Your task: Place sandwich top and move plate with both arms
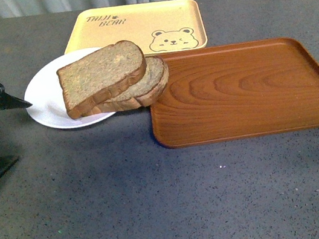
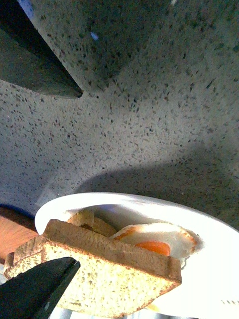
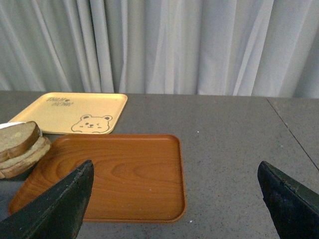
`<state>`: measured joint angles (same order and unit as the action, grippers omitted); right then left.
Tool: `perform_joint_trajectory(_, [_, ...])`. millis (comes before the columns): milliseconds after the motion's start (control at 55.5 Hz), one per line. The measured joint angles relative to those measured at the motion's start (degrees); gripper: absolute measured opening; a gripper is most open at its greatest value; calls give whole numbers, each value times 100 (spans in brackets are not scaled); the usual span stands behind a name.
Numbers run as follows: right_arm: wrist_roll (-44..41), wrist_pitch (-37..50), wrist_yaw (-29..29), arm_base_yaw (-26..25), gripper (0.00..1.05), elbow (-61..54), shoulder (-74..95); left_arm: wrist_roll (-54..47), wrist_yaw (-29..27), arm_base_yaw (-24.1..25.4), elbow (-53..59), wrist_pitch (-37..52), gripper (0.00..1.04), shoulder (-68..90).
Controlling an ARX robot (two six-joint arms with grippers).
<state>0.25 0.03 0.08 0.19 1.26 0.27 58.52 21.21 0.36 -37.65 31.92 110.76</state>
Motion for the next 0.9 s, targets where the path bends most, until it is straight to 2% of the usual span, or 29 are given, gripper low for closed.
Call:
perform_joint_trajectory(270, [0,0,0,0,96,0,0,595,-7,-216,-396,234,96,439])
perform_joint_trajectory(811, [0,0,0,0,96,0,0,1552,-22,-323,-1169,546,96,1147])
perform_joint_trajectory(847, [0,0,0,0,96,0,0,1600,-26,-323,-1198,568,95,1182])
perform_joint_trajectory(901, [0,0,0,0,96,0,0,1698,-50,-326,-1237,614,87,1241])
